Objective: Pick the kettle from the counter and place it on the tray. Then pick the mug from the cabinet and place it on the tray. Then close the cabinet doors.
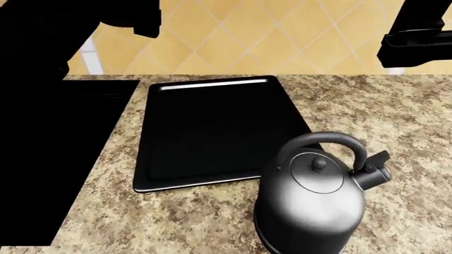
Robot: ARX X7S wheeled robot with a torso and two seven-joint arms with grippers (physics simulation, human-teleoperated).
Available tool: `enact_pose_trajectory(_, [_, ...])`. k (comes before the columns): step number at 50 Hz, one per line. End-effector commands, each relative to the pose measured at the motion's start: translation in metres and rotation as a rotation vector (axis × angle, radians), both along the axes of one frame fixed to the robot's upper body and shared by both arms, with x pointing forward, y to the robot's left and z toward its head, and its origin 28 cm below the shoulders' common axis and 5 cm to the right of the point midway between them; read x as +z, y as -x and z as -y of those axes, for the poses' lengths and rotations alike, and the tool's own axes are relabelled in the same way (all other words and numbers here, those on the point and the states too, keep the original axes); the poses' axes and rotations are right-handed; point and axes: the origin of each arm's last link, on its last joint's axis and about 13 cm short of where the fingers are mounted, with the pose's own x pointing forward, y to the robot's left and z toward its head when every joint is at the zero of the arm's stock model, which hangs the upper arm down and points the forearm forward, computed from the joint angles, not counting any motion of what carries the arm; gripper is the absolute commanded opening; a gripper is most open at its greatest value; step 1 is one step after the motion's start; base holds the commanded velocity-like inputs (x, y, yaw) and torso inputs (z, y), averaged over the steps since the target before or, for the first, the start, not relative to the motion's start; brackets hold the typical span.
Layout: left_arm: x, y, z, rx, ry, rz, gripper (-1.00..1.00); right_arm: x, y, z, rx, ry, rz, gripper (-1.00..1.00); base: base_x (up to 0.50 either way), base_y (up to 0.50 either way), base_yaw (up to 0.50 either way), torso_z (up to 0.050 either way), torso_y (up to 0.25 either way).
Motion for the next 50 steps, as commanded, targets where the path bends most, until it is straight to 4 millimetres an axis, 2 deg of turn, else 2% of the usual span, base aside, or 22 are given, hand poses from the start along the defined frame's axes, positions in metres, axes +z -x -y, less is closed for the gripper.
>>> enact_pose_trajectory(1, [-0.006, -0.01, -0.002, 0.021, 0.006, -0.002, -1.0, -0.001, 0.0, 0.0, -0.005, 0.002, 0.006, 1.0, 0.0, 0.0, 0.0, 0.0, 0.0])
enact_pose_trajectory(22, [-0.06, -0.086, 0.017, 0.077, 0.061, -0.12, -1.0, -0.004, -0.004, -0.001, 0.003, -0.002, 0.0, 1.0, 0.0, 0.0, 0.0, 0.0, 0.0])
enact_pose_trajectory(30, [-0.078, -0.109, 0.028, 0.1, 0.064, -0.168, -1.0, -0.008, -0.009, -0.002, 0.007, -0.005, -0.009, 1.0, 0.0, 0.0, 0.0, 0.0, 0.0])
enact_pose_trajectory(38, [-0.105, -0.121, 0.036, 0.099, 0.076, -0.225, -1.0, -0.011, -0.012, -0.001, 0.004, -0.008, -0.016, 1.0, 0.0, 0.0, 0.0, 0.0, 0.0])
enact_pose_trajectory(50, [-0.146, -0.124, 0.043, 0.072, 0.062, -0.305, -1.0, -0.016, -0.016, 0.0, 0.003, -0.012, -0.027, 1.0, 0.0, 0.0, 0.0, 0.0, 0.0])
